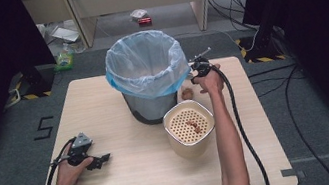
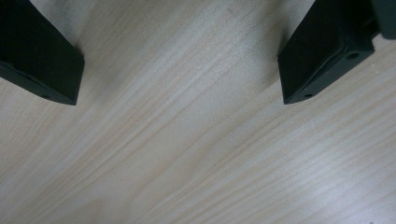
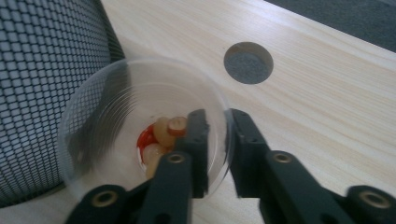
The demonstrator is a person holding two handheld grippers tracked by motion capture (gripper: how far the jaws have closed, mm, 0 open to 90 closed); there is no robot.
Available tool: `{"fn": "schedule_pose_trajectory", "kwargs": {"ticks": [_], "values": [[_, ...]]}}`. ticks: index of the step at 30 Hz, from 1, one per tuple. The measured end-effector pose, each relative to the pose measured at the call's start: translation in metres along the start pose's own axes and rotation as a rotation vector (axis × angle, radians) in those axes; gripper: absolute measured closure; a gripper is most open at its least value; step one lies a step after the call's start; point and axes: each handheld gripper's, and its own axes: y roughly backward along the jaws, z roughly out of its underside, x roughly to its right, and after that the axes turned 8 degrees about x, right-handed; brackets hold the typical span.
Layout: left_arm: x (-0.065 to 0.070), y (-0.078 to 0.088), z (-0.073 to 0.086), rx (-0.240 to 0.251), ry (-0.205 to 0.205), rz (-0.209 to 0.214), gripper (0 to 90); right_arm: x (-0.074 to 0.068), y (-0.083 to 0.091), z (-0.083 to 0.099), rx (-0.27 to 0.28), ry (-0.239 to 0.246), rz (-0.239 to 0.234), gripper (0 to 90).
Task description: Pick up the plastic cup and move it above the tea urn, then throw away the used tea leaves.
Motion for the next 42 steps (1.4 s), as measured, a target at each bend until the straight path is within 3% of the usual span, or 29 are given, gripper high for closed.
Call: {"fn": "schedule_pose_trajectory", "kwargs": {"ticks": [4, 7, 9, 12, 17, 24, 31, 34, 42], "values": [[0.000, 0.000, 0.000, 0.000, 0.000, 0.000, 0.0, -0.001, 0.004, 0.001, 0.011, 0.021, -0.028, 84.0], [0.000, 0.000, 0.000, 0.000, 0.000, 0.000, 0.0, 0.000, 0.013, 0.001, 0.052, 0.026, -0.048, 87.0], [0.000, 0.000, 0.000, 0.000, -0.001, 0.000, 0.0, 0.002, 0.022, 0.001, 0.066, 0.068, -0.019, 87.2], [0.000, 0.000, 0.000, 0.000, -0.001, 0.000, 0.0, 0.005, 0.033, 0.001, 0.096, 0.080, -0.010, 87.3], [0.000, 0.000, 0.000, 0.000, -0.001, 0.000, 0.0, 0.002, 0.078, 0.001, 0.220, 0.150, 0.042, 87.3], [0.000, 0.000, 0.000, -0.001, 0.000, 0.000, 0.0, -0.005, 0.125, 0.002, 0.332, 0.255, 0.098, 87.3], [0.000, 0.000, 0.000, -0.001, -0.001, 0.000, 0.0, -0.013, 0.142, 0.008, 0.383, 0.341, 0.117, 87.3], [0.000, 0.000, 0.000, -0.001, -0.001, 0.000, 0.0, -0.017, 0.147, 0.011, 0.407, 0.350, 0.120, 87.3], [0.000, 0.000, 0.000, -0.002, -0.002, 0.000, 0.0, -0.035, 0.159, 0.023, 0.454, 0.437, 0.173, 87.3]]}}
